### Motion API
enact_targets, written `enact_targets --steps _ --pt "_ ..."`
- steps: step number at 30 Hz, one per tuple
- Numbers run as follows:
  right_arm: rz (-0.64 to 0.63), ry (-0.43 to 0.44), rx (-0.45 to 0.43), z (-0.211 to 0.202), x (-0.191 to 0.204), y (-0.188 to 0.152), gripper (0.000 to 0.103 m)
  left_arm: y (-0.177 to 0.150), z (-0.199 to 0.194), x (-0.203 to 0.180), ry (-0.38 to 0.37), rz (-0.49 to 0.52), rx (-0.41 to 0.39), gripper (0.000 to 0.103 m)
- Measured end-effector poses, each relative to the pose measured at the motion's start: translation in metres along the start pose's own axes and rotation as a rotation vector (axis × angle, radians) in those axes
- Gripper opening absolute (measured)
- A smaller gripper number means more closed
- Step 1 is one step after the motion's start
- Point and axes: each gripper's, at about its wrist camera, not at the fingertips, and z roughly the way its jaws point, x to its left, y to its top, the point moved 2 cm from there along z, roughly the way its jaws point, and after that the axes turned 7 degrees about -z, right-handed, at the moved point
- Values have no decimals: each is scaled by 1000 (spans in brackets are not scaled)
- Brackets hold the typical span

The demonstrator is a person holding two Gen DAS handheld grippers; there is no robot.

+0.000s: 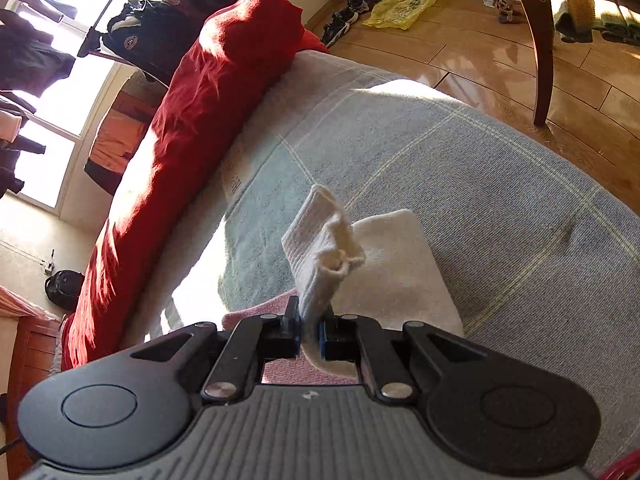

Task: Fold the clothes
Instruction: 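Lift the cuff with the right tool and carry it across the sweater body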

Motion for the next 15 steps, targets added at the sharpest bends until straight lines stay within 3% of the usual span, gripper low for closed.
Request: enact_targets --steps 15 --pt "-175 43 101 74 132 -36 9 -16 -13 70 3 2 0 102"
